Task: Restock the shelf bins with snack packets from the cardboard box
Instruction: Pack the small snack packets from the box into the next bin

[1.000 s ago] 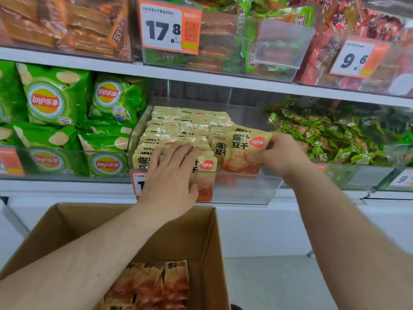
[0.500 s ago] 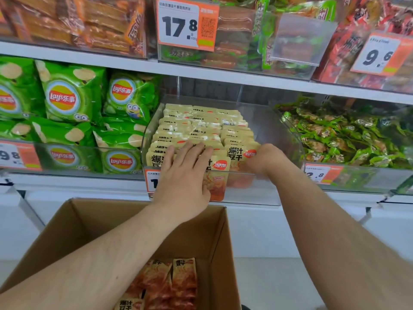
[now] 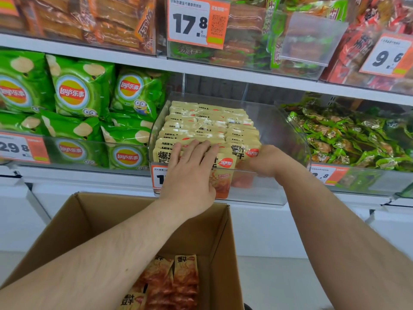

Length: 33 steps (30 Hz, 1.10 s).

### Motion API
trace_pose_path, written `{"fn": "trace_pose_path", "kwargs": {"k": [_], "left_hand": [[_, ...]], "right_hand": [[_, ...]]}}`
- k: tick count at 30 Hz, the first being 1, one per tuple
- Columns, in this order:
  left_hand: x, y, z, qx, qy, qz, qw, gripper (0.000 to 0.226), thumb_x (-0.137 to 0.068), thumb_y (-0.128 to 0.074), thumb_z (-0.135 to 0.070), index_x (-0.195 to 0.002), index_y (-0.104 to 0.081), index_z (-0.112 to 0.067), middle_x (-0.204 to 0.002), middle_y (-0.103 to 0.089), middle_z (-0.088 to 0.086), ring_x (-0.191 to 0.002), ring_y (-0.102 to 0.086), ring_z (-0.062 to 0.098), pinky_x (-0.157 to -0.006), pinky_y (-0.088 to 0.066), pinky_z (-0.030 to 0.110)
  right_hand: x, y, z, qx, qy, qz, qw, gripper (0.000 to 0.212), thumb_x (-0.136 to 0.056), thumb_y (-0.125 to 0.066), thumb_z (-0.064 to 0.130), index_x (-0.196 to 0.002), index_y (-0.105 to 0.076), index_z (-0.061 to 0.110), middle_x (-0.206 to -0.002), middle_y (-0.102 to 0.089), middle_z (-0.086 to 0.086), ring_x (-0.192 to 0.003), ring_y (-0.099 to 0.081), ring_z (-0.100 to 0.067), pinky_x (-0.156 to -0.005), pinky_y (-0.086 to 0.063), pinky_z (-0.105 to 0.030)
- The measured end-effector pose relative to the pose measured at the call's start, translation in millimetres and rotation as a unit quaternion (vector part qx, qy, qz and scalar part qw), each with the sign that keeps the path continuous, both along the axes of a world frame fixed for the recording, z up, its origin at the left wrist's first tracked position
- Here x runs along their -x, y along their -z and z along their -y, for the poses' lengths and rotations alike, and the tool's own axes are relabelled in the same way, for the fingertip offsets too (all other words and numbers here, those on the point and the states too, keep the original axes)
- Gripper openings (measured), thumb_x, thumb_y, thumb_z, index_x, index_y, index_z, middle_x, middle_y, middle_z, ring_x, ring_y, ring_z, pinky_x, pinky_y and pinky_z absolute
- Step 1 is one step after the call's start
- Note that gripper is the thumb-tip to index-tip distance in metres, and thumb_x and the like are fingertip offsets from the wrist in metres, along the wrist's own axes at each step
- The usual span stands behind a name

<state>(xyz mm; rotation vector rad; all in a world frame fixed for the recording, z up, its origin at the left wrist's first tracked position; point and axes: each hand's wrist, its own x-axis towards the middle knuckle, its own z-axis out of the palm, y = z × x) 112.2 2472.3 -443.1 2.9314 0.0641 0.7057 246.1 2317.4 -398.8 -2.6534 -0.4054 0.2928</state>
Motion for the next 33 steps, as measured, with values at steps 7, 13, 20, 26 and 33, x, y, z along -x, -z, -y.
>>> {"fn": "trace_pose_path", "kwargs": {"k": [7,13,20,26,33], "left_hand": [[3,-7,0,0.005,0.011,-0.034,0.999,0.088,-0.088,-0.055,-0.03,-0.157,0.0,-0.025,-0.166,0.006,-0.002,-0.152,0.011,0.018,-0.118,0.019,0.043],[53,4,-16,0.043,0.086,0.064,0.993,0.07,-0.075,-0.059,-0.027,-0.142,-0.042,-0.018,-0.152,-0.034,0.002,-0.14,-0.029,0.022,-0.119,-0.007,0.037],[141,51,-76,0.141,0.002,-0.276,0.951,0.055,-0.088,-0.06,-0.03,-0.14,-0.042,-0.029,-0.138,-0.039,-0.012,-0.091,-0.049,0.007,-0.095,-0.043,0.028],[165,71,-115,0.172,-0.047,-0.362,0.915,0.042,-0.089,-0.06,-0.032,-0.13,-0.049,-0.032,-0.122,-0.049,-0.014,-0.101,-0.054,0.007,-0.089,-0.048,0.028],[147,102,-119,0.274,-0.048,-0.397,0.875,0.037,-0.089,-0.06,-0.029,-0.125,-0.054,-0.027,-0.118,-0.055,-0.009,-0.097,-0.056,0.01,-0.088,-0.051,0.03]], "right_hand": [[18,-6,8,-0.08,0.093,-0.003,0.992,0.056,-0.065,-0.085,0.048,-0.101,-0.059,0.014,-0.104,-0.066,-0.002,-0.093,-0.062,-0.019,-0.086,-0.054,-0.039],[73,11,-17,-0.097,0.064,0.501,0.858,0.07,-0.067,-0.07,0.031,-0.129,-0.05,0.005,-0.123,-0.053,-0.018,-0.112,-0.049,-0.036,-0.088,-0.038,-0.044],[152,97,-80,0.014,-0.306,0.246,0.92,0.014,-0.08,-0.057,0.031,-0.082,-0.061,0.017,-0.081,-0.062,-0.001,-0.081,-0.061,-0.028,-0.07,-0.043,-0.034],[136,216,-113,0.19,-0.156,-0.128,0.961,0.026,-0.086,-0.059,0.036,-0.101,-0.062,0.016,-0.106,-0.066,-0.005,-0.089,-0.062,-0.025,-0.075,-0.054,-0.032],[141,322,-107,0.185,0.044,-0.221,0.957,0.05,-0.094,-0.051,0.05,-0.125,-0.063,0.012,-0.129,-0.062,-0.012,-0.12,-0.058,-0.032,-0.096,-0.05,-0.034]]}}
